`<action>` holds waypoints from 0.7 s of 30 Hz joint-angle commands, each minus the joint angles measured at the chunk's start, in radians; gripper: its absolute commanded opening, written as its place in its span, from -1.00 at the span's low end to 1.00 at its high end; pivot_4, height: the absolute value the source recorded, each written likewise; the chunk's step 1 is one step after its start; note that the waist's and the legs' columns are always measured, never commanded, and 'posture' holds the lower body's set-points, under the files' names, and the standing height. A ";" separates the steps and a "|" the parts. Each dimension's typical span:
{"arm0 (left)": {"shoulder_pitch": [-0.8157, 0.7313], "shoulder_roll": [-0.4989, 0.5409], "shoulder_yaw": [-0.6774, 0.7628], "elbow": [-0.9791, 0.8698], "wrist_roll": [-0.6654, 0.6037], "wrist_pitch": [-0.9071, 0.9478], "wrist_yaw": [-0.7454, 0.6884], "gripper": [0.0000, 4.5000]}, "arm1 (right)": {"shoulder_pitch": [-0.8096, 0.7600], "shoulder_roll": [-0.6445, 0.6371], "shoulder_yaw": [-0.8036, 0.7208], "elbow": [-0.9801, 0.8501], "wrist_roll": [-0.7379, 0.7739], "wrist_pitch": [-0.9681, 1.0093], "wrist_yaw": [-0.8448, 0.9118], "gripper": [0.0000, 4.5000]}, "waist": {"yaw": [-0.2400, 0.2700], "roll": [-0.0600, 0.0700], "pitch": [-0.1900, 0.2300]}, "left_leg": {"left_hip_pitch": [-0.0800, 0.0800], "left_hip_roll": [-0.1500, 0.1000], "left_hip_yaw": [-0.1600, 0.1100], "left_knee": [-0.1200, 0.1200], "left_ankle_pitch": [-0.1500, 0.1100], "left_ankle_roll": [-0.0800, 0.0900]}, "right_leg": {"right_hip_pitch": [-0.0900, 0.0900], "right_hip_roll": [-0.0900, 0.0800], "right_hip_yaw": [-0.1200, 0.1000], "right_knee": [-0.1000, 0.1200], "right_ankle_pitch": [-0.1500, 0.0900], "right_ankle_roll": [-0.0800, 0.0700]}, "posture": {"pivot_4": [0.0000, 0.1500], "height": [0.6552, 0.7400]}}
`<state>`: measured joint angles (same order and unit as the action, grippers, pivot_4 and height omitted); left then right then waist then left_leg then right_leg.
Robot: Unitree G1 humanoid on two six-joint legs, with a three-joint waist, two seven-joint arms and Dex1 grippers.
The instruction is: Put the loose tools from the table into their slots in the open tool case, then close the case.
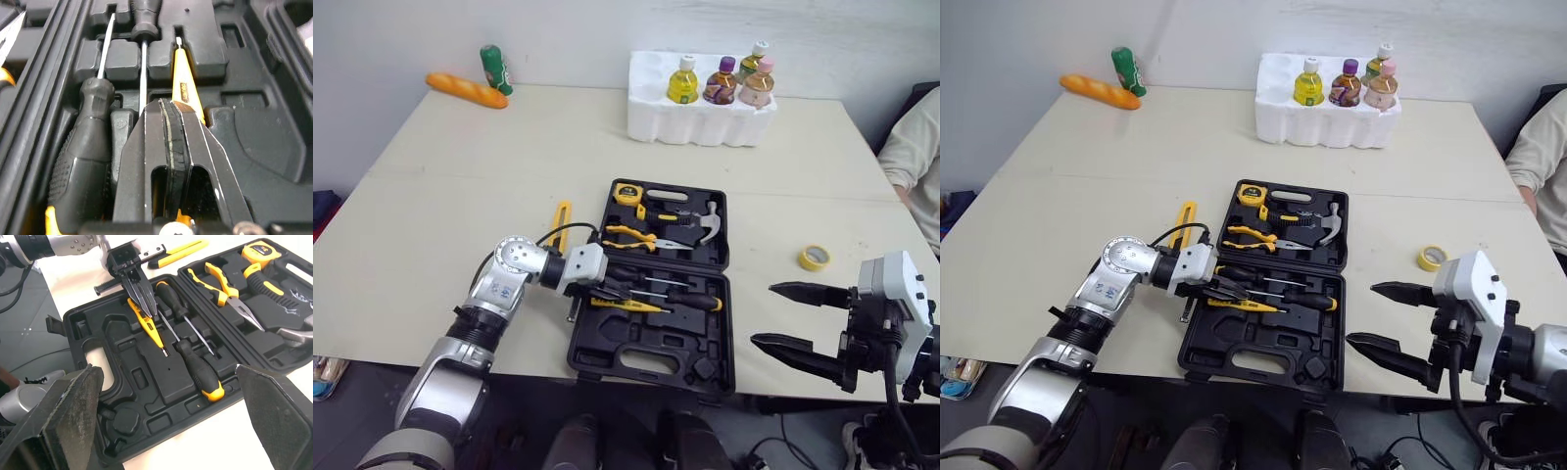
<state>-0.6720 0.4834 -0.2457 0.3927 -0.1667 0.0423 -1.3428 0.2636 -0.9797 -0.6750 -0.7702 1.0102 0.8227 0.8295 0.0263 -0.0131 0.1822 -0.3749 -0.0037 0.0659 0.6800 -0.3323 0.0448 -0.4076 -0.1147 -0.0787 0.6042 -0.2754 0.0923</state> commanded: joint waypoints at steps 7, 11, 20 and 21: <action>0.240 0.187 0.422 -0.280 -0.234 0.414 0.256 0.81 | 0.032 0.054 -0.122 0.331 -0.277 -0.145 -0.046 1.00 | -0.012 0.000 0.000 | 0.001 0.000 0.000 -0.001 0.001 -0.004 | -0.001 0.000 0.001 0.001 0.000 0.000 | 1.00 0.92; 0.362 0.278 0.574 -0.198 -0.220 0.412 0.353 0.99 | 0.048 0.040 -0.175 0.509 -0.372 -0.216 -0.015 1.00 | -0.011 0.001 0.000 | 0.001 0.000 0.001 -0.002 0.001 -0.004 | -0.001 0.000 0.001 0.000 0.000 0.000 | 1.00 0.92; 0.449 0.371 0.734 -0.049 -0.189 0.462 0.589 0.99 | 0.007 0.002 -0.196 0.815 -0.504 -0.335 0.014 1.00 | -0.002 0.001 0.000 | 0.003 0.000 0.001 -0.012 -0.004 -0.007 | -0.002 -0.001 0.002 -0.003 -0.001 -0.001 | 1.00 0.92; 0.452 0.371 0.732 -0.061 -0.192 0.471 0.594 0.99 | 0.001 0.001 -0.191 0.821 -0.506 -0.339 0.015 1.00 | -0.002 0.001 0.000 | 0.003 0.000 0.001 -0.013 -0.003 -0.009 | -0.003 -0.001 0.001 -0.004 -0.001 -0.001 | 1.00 0.92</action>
<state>-0.2225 0.8413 0.4650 0.3652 -0.3483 0.4985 -0.7659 0.2748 -0.9618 -0.8375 0.0430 0.5160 0.5089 0.8375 0.0243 -0.0117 0.1824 -0.3717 -0.0039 0.0668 0.6659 -0.3342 0.0342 -0.4108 -0.1160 -0.0774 0.6006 -0.2764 0.0905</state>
